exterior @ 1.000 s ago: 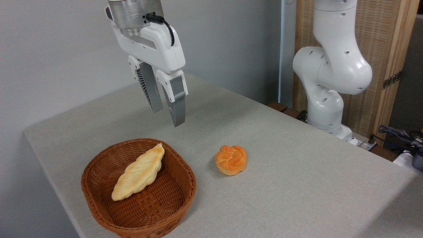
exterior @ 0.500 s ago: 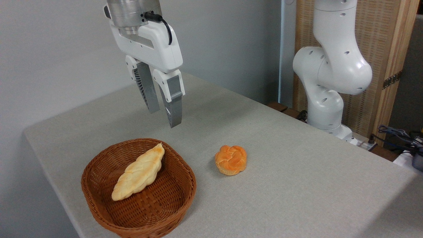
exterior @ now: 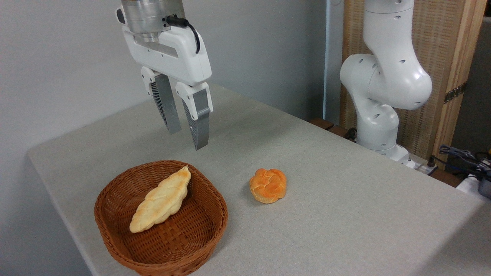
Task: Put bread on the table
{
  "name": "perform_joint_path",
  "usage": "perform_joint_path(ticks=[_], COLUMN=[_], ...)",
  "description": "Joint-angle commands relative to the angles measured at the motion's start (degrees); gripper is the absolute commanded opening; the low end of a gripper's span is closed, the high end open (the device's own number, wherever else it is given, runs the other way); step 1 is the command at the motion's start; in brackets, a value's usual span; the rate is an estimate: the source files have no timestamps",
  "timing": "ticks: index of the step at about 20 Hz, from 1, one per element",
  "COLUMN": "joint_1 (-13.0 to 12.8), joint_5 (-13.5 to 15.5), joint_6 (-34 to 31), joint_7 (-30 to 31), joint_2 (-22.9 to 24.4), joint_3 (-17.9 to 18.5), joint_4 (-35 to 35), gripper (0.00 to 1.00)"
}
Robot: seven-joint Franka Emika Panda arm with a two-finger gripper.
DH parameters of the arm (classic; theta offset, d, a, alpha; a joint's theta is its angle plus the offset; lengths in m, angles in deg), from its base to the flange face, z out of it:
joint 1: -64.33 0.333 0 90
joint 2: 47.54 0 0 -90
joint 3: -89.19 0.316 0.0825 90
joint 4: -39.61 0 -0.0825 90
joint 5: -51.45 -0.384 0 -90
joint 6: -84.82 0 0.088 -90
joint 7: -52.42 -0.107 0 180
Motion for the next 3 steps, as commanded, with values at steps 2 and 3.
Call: perform_joint_path(ticks=[2, 3], joint_1=[-0.18, -0.18], joint_5=[0.53, 0.53], joint_6=[-0.2, -0.2], joint_7=[0.45, 0.27], joint_2=[-0.31, -0.31], joint_3=[0.18, 0.18], joint_4=[0.66, 0.66], gripper=[1.0, 1.0])
